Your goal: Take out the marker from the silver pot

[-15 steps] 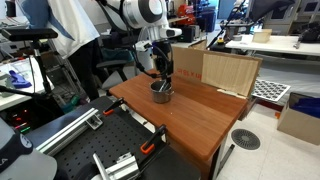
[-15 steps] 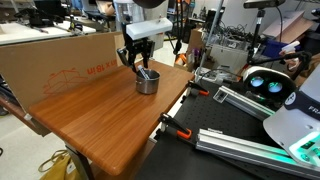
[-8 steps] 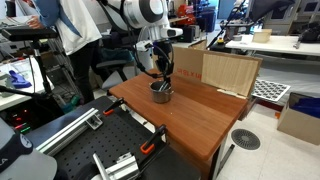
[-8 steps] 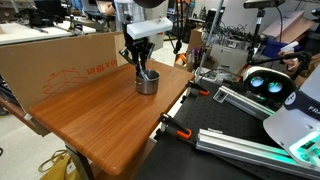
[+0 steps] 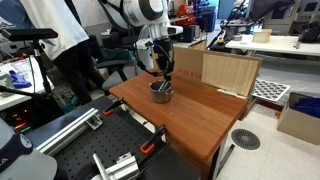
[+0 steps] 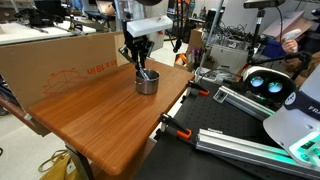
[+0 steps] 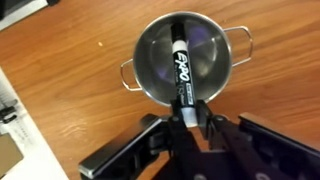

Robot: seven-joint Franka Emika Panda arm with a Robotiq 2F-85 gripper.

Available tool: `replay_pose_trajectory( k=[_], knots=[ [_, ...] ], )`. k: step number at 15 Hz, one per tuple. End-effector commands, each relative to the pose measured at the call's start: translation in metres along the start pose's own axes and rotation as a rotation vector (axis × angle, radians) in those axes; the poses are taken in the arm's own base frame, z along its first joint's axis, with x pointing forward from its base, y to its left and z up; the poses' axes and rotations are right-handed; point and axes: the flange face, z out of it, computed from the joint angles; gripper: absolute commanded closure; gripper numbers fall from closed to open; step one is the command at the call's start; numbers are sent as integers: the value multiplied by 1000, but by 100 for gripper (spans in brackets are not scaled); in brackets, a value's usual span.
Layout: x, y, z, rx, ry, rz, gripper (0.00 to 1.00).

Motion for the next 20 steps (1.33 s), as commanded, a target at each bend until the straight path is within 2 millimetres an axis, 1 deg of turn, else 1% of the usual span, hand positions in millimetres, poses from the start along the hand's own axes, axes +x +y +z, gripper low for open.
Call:
replay_pose_trajectory(
  k=[1,4,7,8,10,12,14,17,20],
  knots=[
    [-9,7,-31,50,53,3,95],
    [-15,14,-65,92,97,8,95],
    [-27,17,-100,135,126,5,95],
    [-31,17,-109,155,133,1,95],
    [-38,7,-120,197,120,-12,95],
    [-45,-12,-121,218,71,-47,95],
    [-49,-30,-116,223,30,-70,95],
    [-50,-52,-101,201,-32,-89,95],
    [-40,-65,-80,163,-111,-95,95]
  ],
)
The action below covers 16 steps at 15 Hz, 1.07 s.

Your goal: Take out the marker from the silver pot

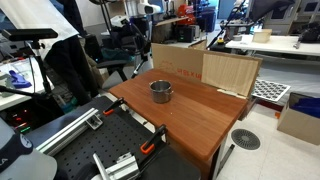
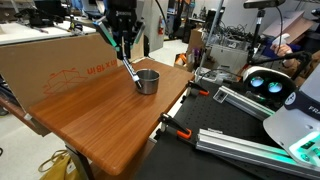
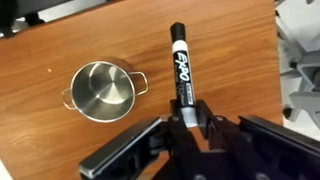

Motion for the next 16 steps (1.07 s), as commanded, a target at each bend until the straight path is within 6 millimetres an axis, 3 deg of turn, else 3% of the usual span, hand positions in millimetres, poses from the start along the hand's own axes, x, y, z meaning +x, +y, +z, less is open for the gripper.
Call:
replay_pose_trajectory(
  k=[1,5,11,16],
  knots=[
    [22,-10,21,-23,-96,10,95],
    [44,-21,54,-79,-173,30,95],
    [61,-34,97,-159,-252,35,95],
    [73,-44,123,-201,-293,35,95]
  ],
)
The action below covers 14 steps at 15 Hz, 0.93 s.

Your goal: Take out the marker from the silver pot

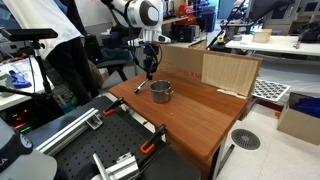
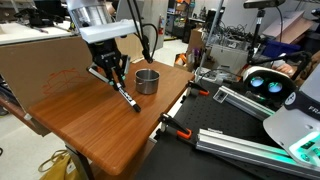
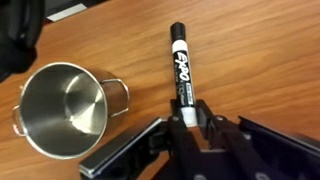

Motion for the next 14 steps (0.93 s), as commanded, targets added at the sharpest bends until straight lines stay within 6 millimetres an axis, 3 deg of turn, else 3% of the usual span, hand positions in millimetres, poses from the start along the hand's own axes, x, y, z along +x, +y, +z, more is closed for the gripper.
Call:
replay_pose_trajectory(
  k=[1,8,9,11,14],
  knots=[
    [17,-10,6,-58,-26,15,95],
    [48,-13,18,-113,-11,44,95],
    [51,-14,20,-131,-13,44,53],
    [55,-17,25,-162,-10,45,46],
    [57,-25,29,-191,0,41,25]
  ],
)
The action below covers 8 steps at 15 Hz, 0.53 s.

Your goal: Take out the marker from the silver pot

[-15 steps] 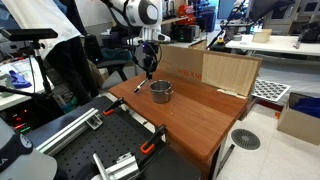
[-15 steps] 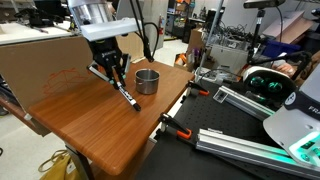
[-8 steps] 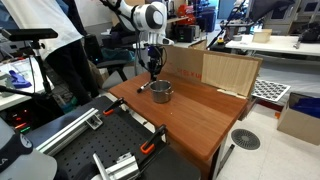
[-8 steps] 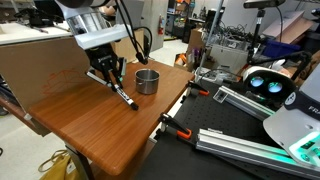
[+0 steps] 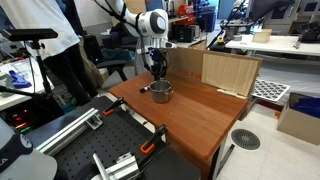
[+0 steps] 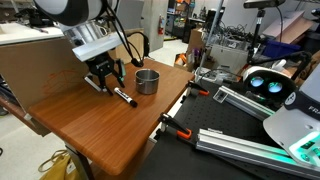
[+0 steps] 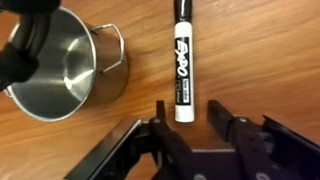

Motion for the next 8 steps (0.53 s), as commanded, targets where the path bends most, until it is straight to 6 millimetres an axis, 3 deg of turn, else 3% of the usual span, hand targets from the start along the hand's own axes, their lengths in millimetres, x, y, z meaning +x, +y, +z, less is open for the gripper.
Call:
replay_pose_trajectory(
  k=[1,3,8],
  knots=[
    [5,-9,-1,-66,-3,12,16],
    [5,-11,-4,-67,1,7,2],
    [2,-13,-15,-44,26,2,0]
  ],
)
